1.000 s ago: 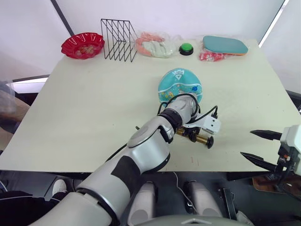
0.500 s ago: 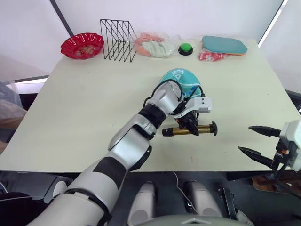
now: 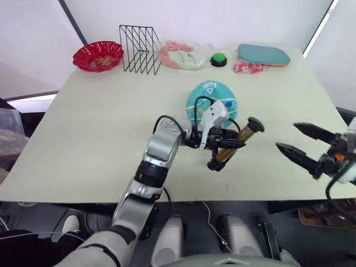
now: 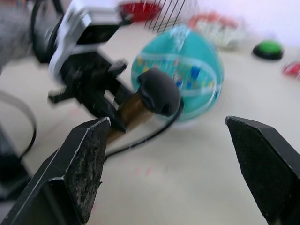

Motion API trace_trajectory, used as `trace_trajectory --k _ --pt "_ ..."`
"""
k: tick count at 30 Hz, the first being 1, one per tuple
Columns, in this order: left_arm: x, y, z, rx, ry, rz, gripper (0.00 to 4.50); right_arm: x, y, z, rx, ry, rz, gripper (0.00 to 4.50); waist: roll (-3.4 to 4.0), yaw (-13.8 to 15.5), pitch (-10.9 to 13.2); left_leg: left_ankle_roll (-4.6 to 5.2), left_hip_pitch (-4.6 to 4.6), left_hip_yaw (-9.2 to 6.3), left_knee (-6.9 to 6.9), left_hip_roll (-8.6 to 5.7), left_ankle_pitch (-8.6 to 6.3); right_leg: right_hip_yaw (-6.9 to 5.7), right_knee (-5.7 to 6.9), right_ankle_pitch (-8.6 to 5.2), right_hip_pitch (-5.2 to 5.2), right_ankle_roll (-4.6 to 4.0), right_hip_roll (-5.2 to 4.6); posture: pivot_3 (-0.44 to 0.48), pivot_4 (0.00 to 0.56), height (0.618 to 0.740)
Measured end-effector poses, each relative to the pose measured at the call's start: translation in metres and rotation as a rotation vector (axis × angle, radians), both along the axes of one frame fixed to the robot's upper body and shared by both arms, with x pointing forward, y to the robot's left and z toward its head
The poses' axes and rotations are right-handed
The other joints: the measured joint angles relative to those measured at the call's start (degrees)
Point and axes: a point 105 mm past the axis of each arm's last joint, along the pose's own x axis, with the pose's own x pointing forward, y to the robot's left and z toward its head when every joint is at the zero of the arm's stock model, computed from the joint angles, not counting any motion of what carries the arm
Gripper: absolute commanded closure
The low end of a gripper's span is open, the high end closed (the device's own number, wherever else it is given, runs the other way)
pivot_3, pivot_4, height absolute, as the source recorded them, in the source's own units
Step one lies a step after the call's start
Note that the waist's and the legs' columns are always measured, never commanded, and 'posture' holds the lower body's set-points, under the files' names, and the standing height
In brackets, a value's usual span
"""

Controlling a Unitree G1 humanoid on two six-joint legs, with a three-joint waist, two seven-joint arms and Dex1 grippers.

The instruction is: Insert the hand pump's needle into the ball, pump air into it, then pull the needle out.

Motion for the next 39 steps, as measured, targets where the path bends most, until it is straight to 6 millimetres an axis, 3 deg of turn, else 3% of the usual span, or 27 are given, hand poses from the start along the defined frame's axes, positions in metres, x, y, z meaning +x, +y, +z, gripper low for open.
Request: trace_trajectory --k 5,9,18,39 --pt "0.001 0.004 0.006 -0.168 -0.126 0.067 3.51 0.014 0.019 0.006 0.062 -0.001 -0.010 0.35 0.01 0.1 0.0 0.11 -0.05 0.08 0.04 -0.05 -0.06 0.11 -0.08 0.17 0.00 -0.22 -0.03 0.000 0.150 0.740" --pt "-0.002 -0.004 -0.006 -0.258 -0.160 0.078 3.51 0.028 0.042 0.002 0.146 0.030 -0.021 0.35 0.03 0.1 0.0 0.12 -0.03 0.10 0.05 -0.05 -0.07 0.15 -0.06 0.17 -0.01 -0.22 -0.01 0.000 0.150 0.740" --pt "0.000 -0.005 -0.014 -0.325 -0.231 0.073 3.51 0.043 0.064 -0.004 0.206 0.057 -0.030 0.35 0.05 0.0 0.0 0.17 -0.01 0.19 0.06 -0.07 -0.10 0.24 -0.07 0.20 -0.01 -0.18 0.00 0.000 0.150 0.740" --pt "0.000 0.000 -0.012 -0.376 -0.261 0.064 3.51 0.052 0.072 -0.001 0.222 0.057 -0.011 0.35 0.06 -0.2 0.0 0.20 0.00 0.21 0.05 -0.06 -0.11 0.29 -0.08 0.21 -0.01 -0.16 0.03 0.000 0.150 0.740"
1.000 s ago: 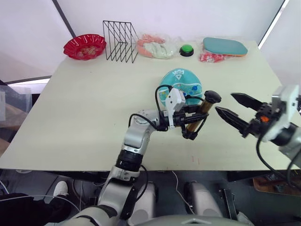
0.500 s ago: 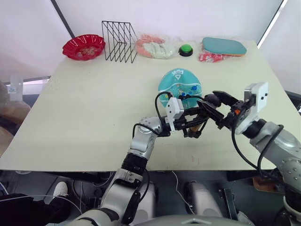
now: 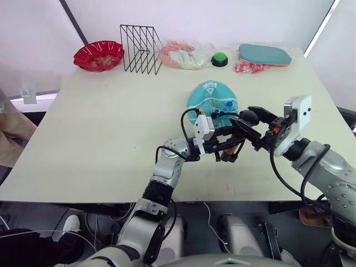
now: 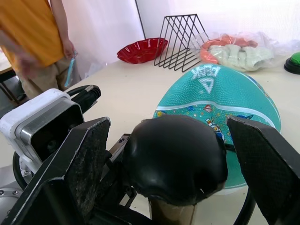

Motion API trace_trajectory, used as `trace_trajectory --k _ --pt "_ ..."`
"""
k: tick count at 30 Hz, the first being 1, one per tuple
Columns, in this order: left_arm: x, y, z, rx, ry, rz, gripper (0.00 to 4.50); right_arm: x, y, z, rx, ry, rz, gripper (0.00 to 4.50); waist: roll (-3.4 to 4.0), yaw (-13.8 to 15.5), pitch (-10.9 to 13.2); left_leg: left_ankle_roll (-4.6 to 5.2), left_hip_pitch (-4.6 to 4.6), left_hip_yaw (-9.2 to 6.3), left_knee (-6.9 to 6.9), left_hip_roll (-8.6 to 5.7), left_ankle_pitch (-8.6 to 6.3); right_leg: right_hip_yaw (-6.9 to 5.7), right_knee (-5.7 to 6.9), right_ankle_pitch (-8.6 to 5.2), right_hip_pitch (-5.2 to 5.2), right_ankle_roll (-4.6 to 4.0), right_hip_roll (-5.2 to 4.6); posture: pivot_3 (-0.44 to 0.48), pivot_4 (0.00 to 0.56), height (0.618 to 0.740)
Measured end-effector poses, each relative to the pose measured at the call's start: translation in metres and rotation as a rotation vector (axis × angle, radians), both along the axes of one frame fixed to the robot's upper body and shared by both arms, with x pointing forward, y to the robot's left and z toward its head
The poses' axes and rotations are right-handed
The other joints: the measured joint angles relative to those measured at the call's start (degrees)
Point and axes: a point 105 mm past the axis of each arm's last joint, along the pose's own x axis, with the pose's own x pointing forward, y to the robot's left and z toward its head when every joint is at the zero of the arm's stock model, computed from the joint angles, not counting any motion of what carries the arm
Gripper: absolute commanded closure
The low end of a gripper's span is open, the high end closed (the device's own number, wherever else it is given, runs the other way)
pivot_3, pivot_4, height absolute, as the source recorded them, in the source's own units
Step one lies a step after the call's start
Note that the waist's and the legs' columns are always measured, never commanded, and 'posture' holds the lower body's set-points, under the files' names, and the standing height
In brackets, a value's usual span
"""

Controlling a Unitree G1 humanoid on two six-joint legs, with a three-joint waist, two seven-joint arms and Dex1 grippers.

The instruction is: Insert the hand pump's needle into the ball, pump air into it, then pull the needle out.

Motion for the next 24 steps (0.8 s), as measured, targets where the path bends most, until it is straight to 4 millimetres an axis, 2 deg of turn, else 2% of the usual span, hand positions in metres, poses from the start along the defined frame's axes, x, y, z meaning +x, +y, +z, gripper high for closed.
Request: trace_trajectory --k 2,3,5,6,8,9,14,20,21,22,24 --pt "0.000 0.000 -0.001 0.001 0.001 0.001 3.51 0.000 0.000 0.001 0.001 -0.003 0.003 0.35 0.00 0.0 0.0 0.00 0.00 0.00 0.00 0.00 0.00 0.00 0.00 0.00 0.00 0.00 0.00 0.000 0.150 0.740" --pt "0.000 0.001 -0.001 0.002 0.002 0.001 3.51 0.000 0.001 0.001 0.002 -0.003 0.005 0.88 0.00 0.0 0.0 0.00 0.00 0.00 0.00 0.00 0.00 0.00 0.00 0.00 0.00 0.00 0.00 0.000 0.150 0.740" --pt "0.000 0.001 -0.002 0.002 0.005 0.001 3.51 0.000 0.001 0.001 0.002 -0.004 0.009 1.44 0.00 0.0 0.0 0.00 -0.01 0.00 0.00 0.00 0.00 0.00 -0.01 0.00 0.00 0.00 0.00 0.000 0.150 0.740" --pt "-0.001 0.001 -0.002 0.000 0.006 -0.001 3.51 0.000 0.001 0.001 0.003 -0.003 0.007 1.99 0.00 0.0 0.0 0.00 -0.01 0.00 0.00 0.00 0.00 0.00 -0.01 0.00 0.00 0.00 0.00 0.000 0.150 0.740" --pt "-0.001 0.001 -0.002 -0.004 0.007 -0.002 3.51 0.000 0.002 0.000 0.004 0.000 0.010 2.68 0.00 0.0 0.0 0.00 -0.01 0.00 0.00 0.00 0.00 0.00 -0.01 0.00 0.00 0.00 0.00 0.000 0.150 0.740" --pt "-0.001 0.001 -0.002 -0.005 0.008 -0.001 3.51 0.000 0.002 0.000 0.003 0.001 0.011 2.82 0.00 0.0 0.0 0.00 0.00 0.00 0.00 0.00 0.00 0.00 -0.01 0.00 0.00 0.00 0.00 0.000 0.150 0.740" --pt "-0.001 0.001 -0.003 -0.002 0.010 -0.003 3.51 0.000 0.003 -0.001 -0.003 0.000 0.012 2.83 0.00 0.0 0.0 0.00 -0.01 0.00 0.00 0.00 0.00 0.00 -0.01 -0.01 0.00 0.01 0.00 0.000 0.150 0.740" --pt "0.000 0.011 -0.008 0.041 0.098 -0.022 0.53 0.000 0.004 0.002 -0.038 -0.015 0.039 2.83 0.00 -0.2 0.0 0.01 0.00 0.00 -0.01 0.02 0.00 0.00 -0.01 -0.02 -0.01 0.04 0.02 0.000 0.150 0.740" --pt "0.000 0.013 -0.008 0.055 0.105 -0.024 0.18 0.000 0.004 0.004 -0.044 -0.021 0.045 2.83 0.00 -0.3 0.0 0.01 0.00 0.00 -0.01 0.03 0.00 0.00 -0.01 -0.02 -0.01 0.03 0.03 0.000 0.150 0.740" --pt "0.000 0.019 -0.009 0.080 0.117 -0.024 0.00 0.001 0.005 0.006 -0.052 -0.027 0.054 2.83 0.00 -0.3 0.0 0.00 0.00 0.00 -0.01 0.04 0.00 0.00 0.00 -0.02 -0.01 0.03 0.04 0.000 0.150 0.740" --pt "-0.004 0.029 -0.019 0.157 0.150 -0.039 0.00 0.001 0.005 0.012 -0.067 -0.044 0.075 2.83 0.01 -0.5 0.0 0.00 0.01 -0.01 -0.03 0.04 0.00 0.00 -0.01 -0.02 -0.01 0.02 0.04 0.000 0.150 0.740"
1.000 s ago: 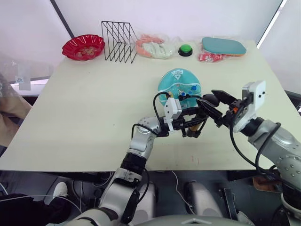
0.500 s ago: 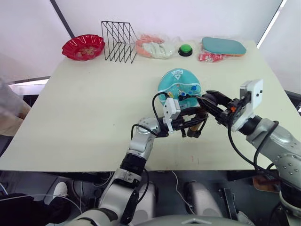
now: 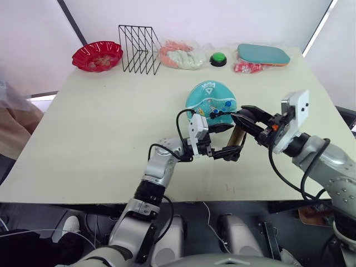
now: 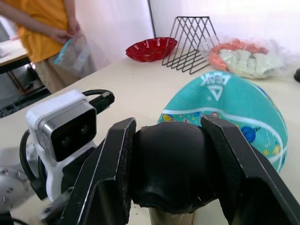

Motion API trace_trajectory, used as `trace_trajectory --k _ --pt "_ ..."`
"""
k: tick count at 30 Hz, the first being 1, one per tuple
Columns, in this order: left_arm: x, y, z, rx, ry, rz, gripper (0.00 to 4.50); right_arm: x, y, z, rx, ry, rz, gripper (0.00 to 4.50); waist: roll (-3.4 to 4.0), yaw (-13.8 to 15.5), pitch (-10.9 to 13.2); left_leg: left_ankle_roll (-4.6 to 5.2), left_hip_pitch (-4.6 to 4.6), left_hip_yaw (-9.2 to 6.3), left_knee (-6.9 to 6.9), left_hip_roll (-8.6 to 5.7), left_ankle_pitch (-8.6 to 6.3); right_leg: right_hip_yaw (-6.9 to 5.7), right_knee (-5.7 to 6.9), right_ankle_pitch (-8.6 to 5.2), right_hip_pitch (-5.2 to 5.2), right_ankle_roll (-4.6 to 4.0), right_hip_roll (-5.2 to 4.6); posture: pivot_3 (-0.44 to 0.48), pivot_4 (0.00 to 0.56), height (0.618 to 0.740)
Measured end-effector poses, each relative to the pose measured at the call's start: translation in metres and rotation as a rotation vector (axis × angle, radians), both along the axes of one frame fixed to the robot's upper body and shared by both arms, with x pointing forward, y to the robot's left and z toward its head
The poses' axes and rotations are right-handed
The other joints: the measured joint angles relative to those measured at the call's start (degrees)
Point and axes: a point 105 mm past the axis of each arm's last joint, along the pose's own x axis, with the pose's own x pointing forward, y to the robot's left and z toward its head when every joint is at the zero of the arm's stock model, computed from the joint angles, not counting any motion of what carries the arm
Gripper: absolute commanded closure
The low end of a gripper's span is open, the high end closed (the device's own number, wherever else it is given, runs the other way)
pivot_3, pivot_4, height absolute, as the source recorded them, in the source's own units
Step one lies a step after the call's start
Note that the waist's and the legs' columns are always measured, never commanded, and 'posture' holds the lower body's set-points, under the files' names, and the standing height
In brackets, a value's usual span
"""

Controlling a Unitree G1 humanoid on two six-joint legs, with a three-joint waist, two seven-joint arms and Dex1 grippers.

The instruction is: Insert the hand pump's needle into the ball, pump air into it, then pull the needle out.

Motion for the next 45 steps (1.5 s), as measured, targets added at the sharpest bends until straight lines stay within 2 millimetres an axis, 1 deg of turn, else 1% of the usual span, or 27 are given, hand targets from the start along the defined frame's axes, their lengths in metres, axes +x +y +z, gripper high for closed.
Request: trace_trajectory --k 3,7,8,9,11,16,19,20,21,40,45 --pt "-0.003 0.005 -0.020 0.088 0.070 -0.010 0.00 -0.001 0.002 0.006 -0.007 -0.018 0.029 2.83 0.00 0.0 0.0 0.00 -0.04 -0.01 0.00 -0.01 0.00 -0.02 -0.02 0.00 0.00 0.00 -0.01 0.000 0.150 0.740" --pt "-0.005 0.001 -0.028 0.129 0.080 -0.019 0.00 -0.003 0.005 0.010 -0.006 -0.030 0.057 2.83 0.00 0.3 0.0 0.00 -0.05 0.01 0.01 -0.01 0.00 -0.01 -0.05 0.00 0.00 0.00 -0.03 0.000 0.150 0.740" --pt "-0.004 -0.003 -0.032 0.155 0.068 -0.023 0.00 -0.004 0.006 0.010 -0.011 -0.022 0.076 2.83 0.00 0.4 0.0 0.00 -0.04 -0.01 -0.01 -0.01 0.00 -0.02 -0.04 0.00 -0.02 -0.01 -0.02 0.000 0.150 0.740" --pt "-0.001 -0.003 -0.035 0.169 0.061 -0.014 0.00 -0.005 0.007 0.010 -0.011 -0.020 0.088 2.83 0.00 0.5 0.0 0.00 -0.05 -0.01 -0.01 0.00 0.00 -0.02 -0.04 0.01 -0.02 -0.02 -0.01 0.000 0.150 0.740" --pt "0.001 -0.003 -0.037 0.176 0.059 -0.011 0.00 -0.007 0.009 0.012 -0.005 -0.018 0.105 2.83 0.00 0.4 0.0 0.00 -0.04 0.01 0.00 0.00 0.00 -0.01 -0.04 0.01 -0.03 -0.01 -0.01 0.000 0.150 0.740" --pt "0.003 -0.005 -0.034 0.174 0.054 -0.031 0.00 -0.014 0.015 0.016 -0.001 -0.012 0.168 2.83 0.00 0.4 0.0 0.01 -0.07 0.01 -0.01 0.00 -0.01 -0.01 -0.05 0.01 -0.04 -0.01 -0.02 0.000 0.150 0.740" --pt "0.002 -0.004 -0.035 0.180 0.058 -0.051 0.74 -0.016 0.015 0.016 -0.005 -0.008 0.176 2.83 0.00 0.4 0.0 0.02 -0.08 0.02 -0.01 0.00 -0.01 -0.01 -0.05 0.01 -0.05 -0.01 -0.02 0.000 0.150 0.740" --pt "0.002 -0.004 -0.035 0.181 0.058 -0.053 1.05 -0.016 0.015 0.016 -0.005 -0.007 0.177 2.83 0.00 0.4 0.0 0.02 -0.08 0.02 -0.01 0.00 -0.01 -0.01 -0.05 0.01 -0.05 -0.01 -0.02 0.000 0.150 0.740" --pt "0.000 -0.003 -0.035 0.187 0.059 -0.068 1.61 -0.016 0.015 0.016 -0.009 -0.006 0.179 2.83 0.00 0.4 0.0 0.02 -0.08 0.01 -0.01 0.00 -0.01 -0.01 -0.04 0.01 -0.05 -0.01 -0.02 0.000 0.150 0.740" --pt "0.000 -0.001 -0.038 0.220 0.041 -0.085 1.63 -0.018 0.014 0.016 -0.022 -0.007 0.192 2.83 0.00 0.4 0.0 0.03 -0.08 0.01 -0.01 0.00 -0.02 -0.01 -0.06 -0.03 -0.05 0.05 -0.02 0.000 0.150 0.740" --pt "0.001 -0.001 -0.042 0.239 0.046 -0.084 1.63 -0.018 0.014 0.016 -0.022 -0.007 0.193 2.83 0.00 0.4 0.0 0.03 -0.09 0.01 -0.01 0.00 -0.02 -0.01 -0.06 -0.04 -0.06 0.07 -0.02 0.000 0.150 0.740"
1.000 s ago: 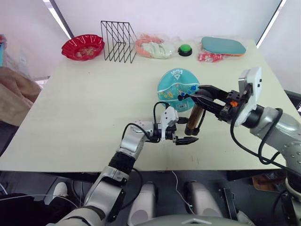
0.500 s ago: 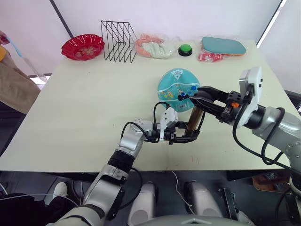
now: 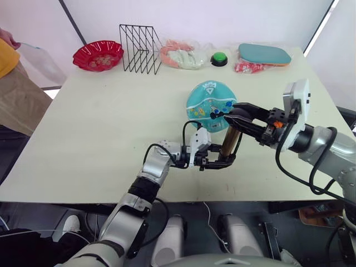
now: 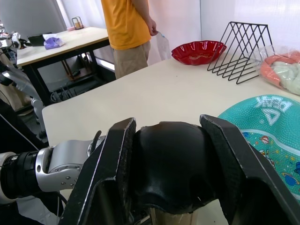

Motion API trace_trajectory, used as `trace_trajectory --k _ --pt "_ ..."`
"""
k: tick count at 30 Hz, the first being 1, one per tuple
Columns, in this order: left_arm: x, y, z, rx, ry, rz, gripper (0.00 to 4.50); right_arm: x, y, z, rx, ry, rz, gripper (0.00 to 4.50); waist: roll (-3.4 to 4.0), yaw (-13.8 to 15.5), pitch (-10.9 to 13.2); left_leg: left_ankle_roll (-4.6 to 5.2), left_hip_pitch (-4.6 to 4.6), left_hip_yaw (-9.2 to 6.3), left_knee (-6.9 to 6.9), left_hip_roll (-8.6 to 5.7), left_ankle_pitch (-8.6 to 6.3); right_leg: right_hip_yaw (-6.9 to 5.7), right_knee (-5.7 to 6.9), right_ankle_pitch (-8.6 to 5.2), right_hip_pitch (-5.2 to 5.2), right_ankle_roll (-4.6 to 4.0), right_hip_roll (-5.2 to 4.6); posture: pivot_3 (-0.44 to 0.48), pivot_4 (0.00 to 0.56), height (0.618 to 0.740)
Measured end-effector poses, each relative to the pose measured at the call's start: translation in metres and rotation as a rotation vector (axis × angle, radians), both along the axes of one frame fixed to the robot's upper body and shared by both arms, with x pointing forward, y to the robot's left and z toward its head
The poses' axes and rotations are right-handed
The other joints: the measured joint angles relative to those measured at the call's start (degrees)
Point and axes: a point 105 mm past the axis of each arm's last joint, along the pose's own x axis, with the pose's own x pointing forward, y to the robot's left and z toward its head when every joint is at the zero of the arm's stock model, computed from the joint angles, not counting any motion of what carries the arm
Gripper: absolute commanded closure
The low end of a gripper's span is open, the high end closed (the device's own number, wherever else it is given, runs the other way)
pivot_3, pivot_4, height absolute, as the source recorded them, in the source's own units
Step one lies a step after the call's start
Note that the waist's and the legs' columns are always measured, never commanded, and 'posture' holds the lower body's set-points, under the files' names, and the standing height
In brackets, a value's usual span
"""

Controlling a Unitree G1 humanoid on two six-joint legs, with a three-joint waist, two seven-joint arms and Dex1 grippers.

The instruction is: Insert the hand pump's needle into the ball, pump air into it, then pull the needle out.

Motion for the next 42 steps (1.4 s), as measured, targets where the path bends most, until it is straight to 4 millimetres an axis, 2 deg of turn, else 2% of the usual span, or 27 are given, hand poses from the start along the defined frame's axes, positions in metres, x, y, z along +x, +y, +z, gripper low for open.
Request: trace_trajectory --k 3,6,8,9,15,19,23,29,34,38,42 --pt "-0.001 -0.001 0.000 0.004 -0.007 -0.008 1.63 0.000 0.000 0.000 0.001 0.001 0.001 2.83 0.00 0.0 0.0 0.00 -0.01 0.00 0.00 0.00 0.00 0.00 0.00 0.00 0.00 0.00 0.00 0.000 0.150 0.740" --pt "-0.002 -0.002 -0.001 0.006 -0.015 -0.014 2.42 0.000 0.000 0.000 0.002 0.002 0.002 2.83 0.00 0.0 0.0 0.00 -0.01 0.00 0.00 0.00 0.00 0.00 0.00 0.00 0.00 0.00 0.00 0.000 0.150 0.740" --pt "-0.003 -0.004 -0.002 0.013 -0.021 -0.025 3.19 0.000 0.000 0.000 0.003 0.003 -0.003 2.83 0.00 0.0 0.0 0.00 -0.01 0.00 0.00 0.00 0.00 0.00 0.00 0.00 0.00 0.00 0.00 0.000 0.150 0.740" --pt "-0.004 -0.005 -0.002 0.015 -0.024 -0.031 3.43 0.001 -0.001 0.000 0.004 0.004 -0.006 2.83 0.00 0.0 0.0 0.00 -0.01 0.01 0.00 0.00 0.00 0.00 -0.01 0.00 0.00 0.00 0.00 0.000 0.150 0.740" --pt "-0.003 -0.014 -0.004 0.009 -0.036 -0.012 3.43 0.002 -0.003 -0.002 -0.006 0.007 -0.020 2.83 0.00 0.1 0.0 0.00 -0.02 0.01 0.00 0.00 0.00 0.00 -0.01 -0.02 -0.01 0.04 0.00 0.000 0.150 0.740" --pt "0.001 -0.029 -0.016 0.021 -0.025 0.046 3.43 0.009 -0.017 -0.014 -0.023 0.034 -0.090 2.83 -0.01 0.3 0.0 0.04 -0.06 0.03 0.01 -0.05 -0.02 0.02 -0.06 -0.04 -0.01 0.10 -0.04 0.000 0.150 0.740" --pt "0.006 -0.052 -0.027 0.045 -0.029 0.120 3.43 0.018 -0.043 -0.026 -0.037 0.054 -0.206 2.83 -0.01 0.3 0.0 0.06 -0.06 0.05 0.01 -0.07 -0.04 0.04 -0.05 -0.04 -0.01 0.10 -0.05 0.000 0.150 0.740" --pt "0.014 -0.073 -0.029 0.056 -0.057 0.202 3.43 0.023 -0.061 -0.027 -0.062 0.038 -0.303 2.83 -0.01 -0.1 0.0 0.06 0.00 0.10 0.00 -0.02 -0.04 0.09 -0.03 -0.07 -0.02 0.17 0.00 0.000 0.150 0.740" --pt "0.020 -0.083 -0.034 0.074 -0.061 0.265 3.43 0.030 -0.070 -0.032 -0.083 0.067 -0.381 2.83 -0.01 0.2 0.0 0.07 -0.04 0.17 0.02 -0.05 -0.04 0.16 -0.07 -0.04 -0.02 0.24 -0.02 0.000 0.150 0.740" --pt "0.024 -0.085 -0.035 0.086 -0.074 0.283 3.43 0.032 -0.073 -0.033 -0.091 0.065 -0.403 2.83 -0.01 0.2 0.0 0.10 -0.05 0.18 0.01 -0.07 -0.06 0.18 -0.08 -0.04 -0.03 0.24 -0.03 0.000 0.150 0.740" --pt "0.024 -0.085 -0.046 0.107 -0.060 0.295 3.43 0.032 -0.077 -0.042 -0.097 0.094 -0.436 2.83 -0.01 0.2 0.0 0.11 -0.05 0.18 0.00 -0.07 -0.07 0.19 -0.08 -0.04 -0.03 0.24 -0.03 0.000 0.150 0.740"
